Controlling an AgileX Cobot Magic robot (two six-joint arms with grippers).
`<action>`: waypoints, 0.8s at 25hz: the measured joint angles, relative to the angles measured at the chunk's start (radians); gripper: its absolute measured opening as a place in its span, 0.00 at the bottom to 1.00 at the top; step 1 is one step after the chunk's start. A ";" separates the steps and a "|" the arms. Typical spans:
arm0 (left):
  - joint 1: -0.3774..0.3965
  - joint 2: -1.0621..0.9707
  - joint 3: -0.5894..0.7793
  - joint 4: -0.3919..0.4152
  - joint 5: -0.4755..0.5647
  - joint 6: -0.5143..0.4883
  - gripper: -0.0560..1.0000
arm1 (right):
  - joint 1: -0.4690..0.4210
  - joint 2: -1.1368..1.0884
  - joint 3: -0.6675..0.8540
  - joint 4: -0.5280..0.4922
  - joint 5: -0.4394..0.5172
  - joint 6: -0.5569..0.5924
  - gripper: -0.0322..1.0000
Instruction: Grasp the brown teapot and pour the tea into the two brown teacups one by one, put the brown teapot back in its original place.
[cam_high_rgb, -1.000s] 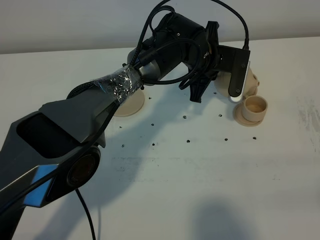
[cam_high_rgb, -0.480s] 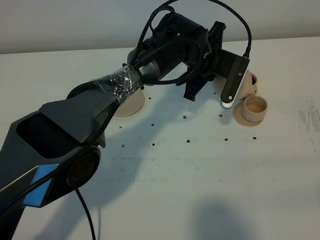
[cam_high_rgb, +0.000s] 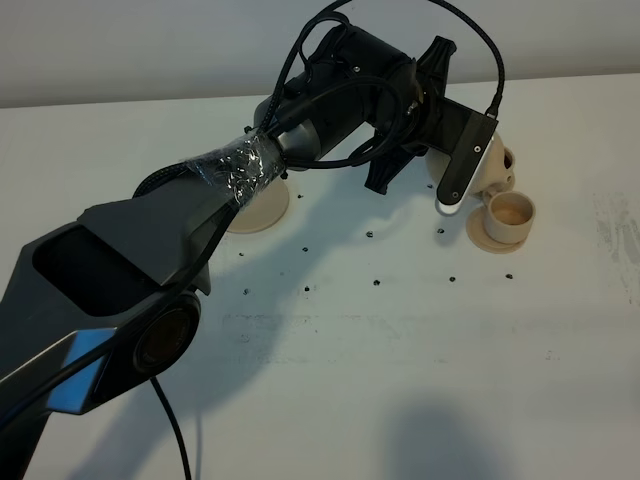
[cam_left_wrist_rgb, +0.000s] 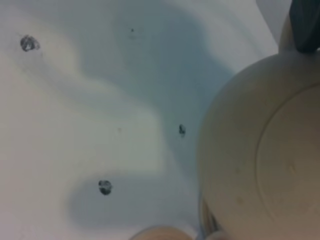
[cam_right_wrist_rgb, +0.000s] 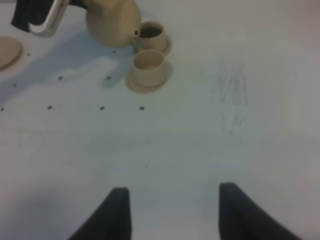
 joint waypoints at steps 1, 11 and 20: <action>0.000 0.000 0.000 0.000 -0.002 0.003 0.14 | 0.000 0.000 0.000 0.000 0.000 0.000 0.42; 0.000 0.000 0.000 0.025 -0.032 0.044 0.14 | 0.000 0.000 0.000 0.000 0.000 0.000 0.42; -0.001 0.000 0.000 0.023 -0.033 0.105 0.14 | 0.000 0.000 0.000 0.000 0.000 0.000 0.42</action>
